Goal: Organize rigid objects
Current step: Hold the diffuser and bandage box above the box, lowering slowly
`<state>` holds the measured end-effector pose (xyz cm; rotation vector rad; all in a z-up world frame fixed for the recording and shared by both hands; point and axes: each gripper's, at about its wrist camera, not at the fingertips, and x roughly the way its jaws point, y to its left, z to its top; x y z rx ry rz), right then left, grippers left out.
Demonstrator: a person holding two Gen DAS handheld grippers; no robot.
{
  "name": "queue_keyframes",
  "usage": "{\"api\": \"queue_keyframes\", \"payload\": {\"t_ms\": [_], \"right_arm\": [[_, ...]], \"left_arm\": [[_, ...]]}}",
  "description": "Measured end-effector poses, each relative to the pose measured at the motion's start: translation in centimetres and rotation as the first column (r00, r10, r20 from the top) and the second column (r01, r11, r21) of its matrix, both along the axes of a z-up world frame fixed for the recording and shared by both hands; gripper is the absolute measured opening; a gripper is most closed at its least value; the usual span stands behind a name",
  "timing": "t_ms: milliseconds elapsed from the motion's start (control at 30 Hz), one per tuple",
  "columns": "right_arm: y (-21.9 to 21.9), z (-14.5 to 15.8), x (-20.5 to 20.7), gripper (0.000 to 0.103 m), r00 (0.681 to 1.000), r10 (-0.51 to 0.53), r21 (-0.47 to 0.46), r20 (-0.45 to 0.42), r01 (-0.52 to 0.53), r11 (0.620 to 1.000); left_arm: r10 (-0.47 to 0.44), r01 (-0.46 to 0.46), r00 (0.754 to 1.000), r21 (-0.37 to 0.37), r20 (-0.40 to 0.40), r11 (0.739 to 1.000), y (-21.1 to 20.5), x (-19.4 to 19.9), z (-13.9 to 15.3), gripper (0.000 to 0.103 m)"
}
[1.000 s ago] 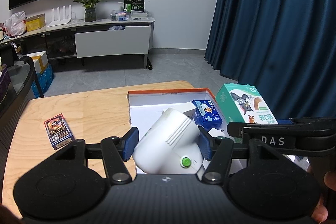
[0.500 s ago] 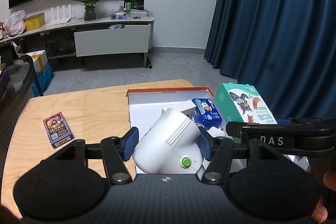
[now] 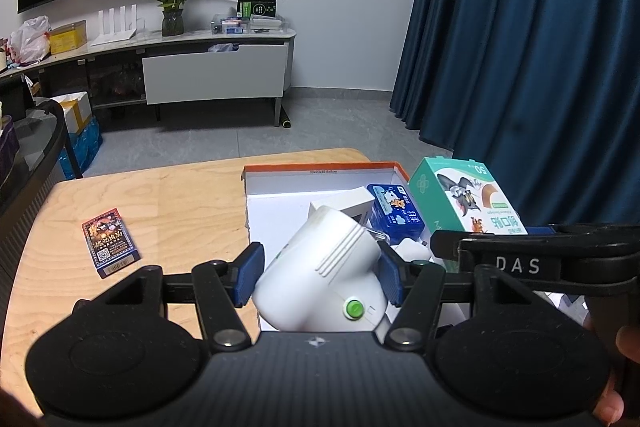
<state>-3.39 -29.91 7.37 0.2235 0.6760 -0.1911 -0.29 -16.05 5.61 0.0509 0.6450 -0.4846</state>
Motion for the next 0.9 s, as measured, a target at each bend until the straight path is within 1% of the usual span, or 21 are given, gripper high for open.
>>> {"api": "queue_keyframes", "payload": {"t_ms": [433,900], "right_arm": [[0.1,-0.1,0.1,0.084,1.0,0.001,-0.002,-0.004,-0.001,1.0],[0.5,-1.2,0.1,0.084,1.0,0.005,-0.001,-0.013,-0.005,1.0]], "left_arm": [[0.006,-0.006,1.0,-0.002,-0.01,1.0,0.1,0.0,-0.3,0.061],[0.01,-0.01,1.0,-0.007,-0.022,1.0,0.2,0.2,-0.4,0.061]]}}
